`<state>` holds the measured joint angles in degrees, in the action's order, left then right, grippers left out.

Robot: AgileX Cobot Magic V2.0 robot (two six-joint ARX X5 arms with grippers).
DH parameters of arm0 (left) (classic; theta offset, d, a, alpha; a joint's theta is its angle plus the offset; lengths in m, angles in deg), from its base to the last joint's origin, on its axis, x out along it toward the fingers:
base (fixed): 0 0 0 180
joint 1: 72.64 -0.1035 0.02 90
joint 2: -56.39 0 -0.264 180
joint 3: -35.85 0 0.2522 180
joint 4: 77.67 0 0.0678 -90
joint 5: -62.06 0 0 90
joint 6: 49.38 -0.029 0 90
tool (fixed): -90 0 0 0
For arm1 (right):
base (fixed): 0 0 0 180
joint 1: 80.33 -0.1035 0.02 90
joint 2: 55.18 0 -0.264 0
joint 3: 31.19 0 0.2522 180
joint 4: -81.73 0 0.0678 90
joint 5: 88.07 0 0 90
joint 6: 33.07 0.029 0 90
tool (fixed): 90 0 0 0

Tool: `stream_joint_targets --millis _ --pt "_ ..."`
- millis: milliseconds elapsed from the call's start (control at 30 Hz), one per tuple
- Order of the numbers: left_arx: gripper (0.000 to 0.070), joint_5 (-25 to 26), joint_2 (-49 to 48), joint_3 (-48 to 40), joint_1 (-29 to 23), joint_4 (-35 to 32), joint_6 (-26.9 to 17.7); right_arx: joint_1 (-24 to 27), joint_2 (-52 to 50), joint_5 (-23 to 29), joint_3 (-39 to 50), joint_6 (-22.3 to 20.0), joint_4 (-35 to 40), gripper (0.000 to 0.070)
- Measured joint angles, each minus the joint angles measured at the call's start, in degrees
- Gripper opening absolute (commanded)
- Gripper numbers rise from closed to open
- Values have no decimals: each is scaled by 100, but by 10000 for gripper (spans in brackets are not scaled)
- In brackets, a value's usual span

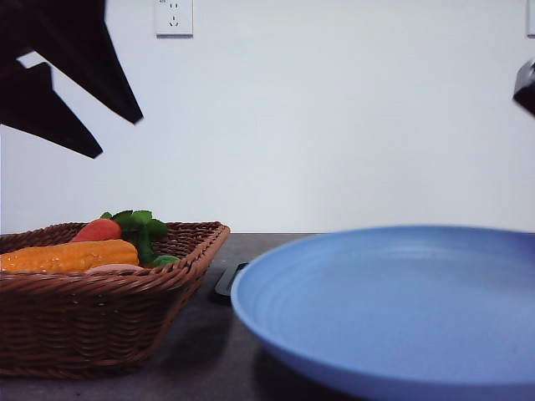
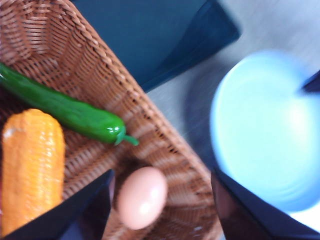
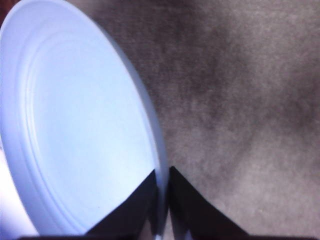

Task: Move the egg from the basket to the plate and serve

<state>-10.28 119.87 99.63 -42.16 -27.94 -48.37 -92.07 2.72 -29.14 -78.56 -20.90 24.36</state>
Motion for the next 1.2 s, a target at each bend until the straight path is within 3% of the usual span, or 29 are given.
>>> stream_joint_targets --millis 267,467,1000,1200 --pt "398 -1012 1017 288 652 402 -779 166 -770 -85 0 1 -221 0" --pt "398 -1044 1628 297 756 408 -1159 193 -1190 -136 0 1 -241 0" --pt "388 -1046 2264 297 759 341 -1323 194 -1330 -136 0 1 -238 0" --pt "262 -1046 2282 297 759 352 -1350 194 -1330 -136 0 4 -218 0"
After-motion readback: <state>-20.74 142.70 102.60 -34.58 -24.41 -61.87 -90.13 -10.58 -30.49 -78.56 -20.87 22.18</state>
